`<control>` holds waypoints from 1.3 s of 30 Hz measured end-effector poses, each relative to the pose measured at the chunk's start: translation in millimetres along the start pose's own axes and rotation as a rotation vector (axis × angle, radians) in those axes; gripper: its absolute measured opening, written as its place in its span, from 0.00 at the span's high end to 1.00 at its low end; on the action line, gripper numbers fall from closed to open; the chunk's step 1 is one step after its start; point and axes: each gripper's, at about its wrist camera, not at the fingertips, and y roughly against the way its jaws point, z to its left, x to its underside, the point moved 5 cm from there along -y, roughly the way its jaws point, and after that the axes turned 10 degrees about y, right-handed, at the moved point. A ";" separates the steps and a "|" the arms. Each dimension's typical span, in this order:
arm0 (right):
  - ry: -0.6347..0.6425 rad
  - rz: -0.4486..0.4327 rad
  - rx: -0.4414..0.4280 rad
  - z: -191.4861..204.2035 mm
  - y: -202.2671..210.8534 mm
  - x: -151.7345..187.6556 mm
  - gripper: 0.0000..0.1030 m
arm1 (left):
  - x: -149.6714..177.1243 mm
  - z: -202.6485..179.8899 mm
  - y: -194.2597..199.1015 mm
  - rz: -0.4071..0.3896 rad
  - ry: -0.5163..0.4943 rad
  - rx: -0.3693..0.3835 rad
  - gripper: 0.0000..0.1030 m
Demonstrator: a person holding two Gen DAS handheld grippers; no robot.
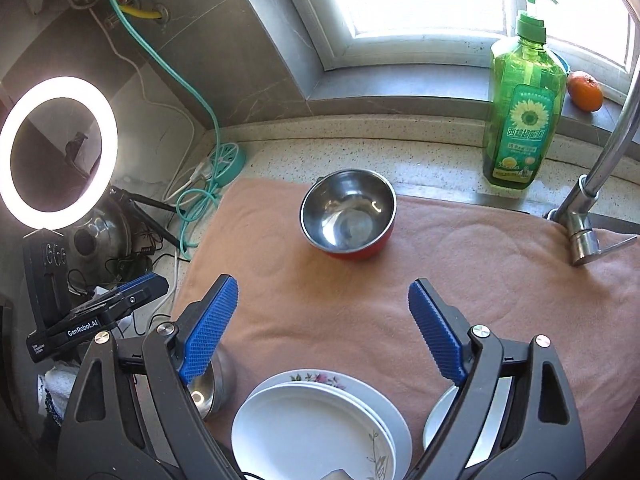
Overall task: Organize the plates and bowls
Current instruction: 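Move both grippers to the rim of the red-bottomed steel bowl, then close both grippers on the red-bottomed bowl rim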
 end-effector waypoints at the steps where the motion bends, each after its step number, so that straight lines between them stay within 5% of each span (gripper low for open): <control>1: -0.008 0.002 -0.004 -5.6 -3.4 -4.2 0.13 | -2.7 -5.2 -4.7 0.003 0.002 0.005 0.34; 11: -0.050 0.099 -0.021 -53.6 -55.4 -27.3 0.13 | -27.6 -46.9 -57.5 0.042 -0.045 -0.032 0.34; 19: -0.143 0.150 -0.062 -88.6 -93.6 -36.8 0.14 | -48.9 -47.8 -107.5 0.133 0.037 -0.024 0.34; 25: -0.187 0.191 -0.109 -97.0 -114.7 -33.9 0.41 | -58.4 -59.5 -130.1 0.162 0.030 -0.024 0.37; 35: -0.178 0.223 -0.115 -93.7 -137.8 -35.3 0.67 | -58.9 -61.8 -157.8 0.232 0.027 -0.033 0.73; 39: -0.183 0.231 -0.115 -94.2 -142.5 -35.0 0.78 | -59.7 -59.8 -163.0 0.241 0.028 -0.030 0.79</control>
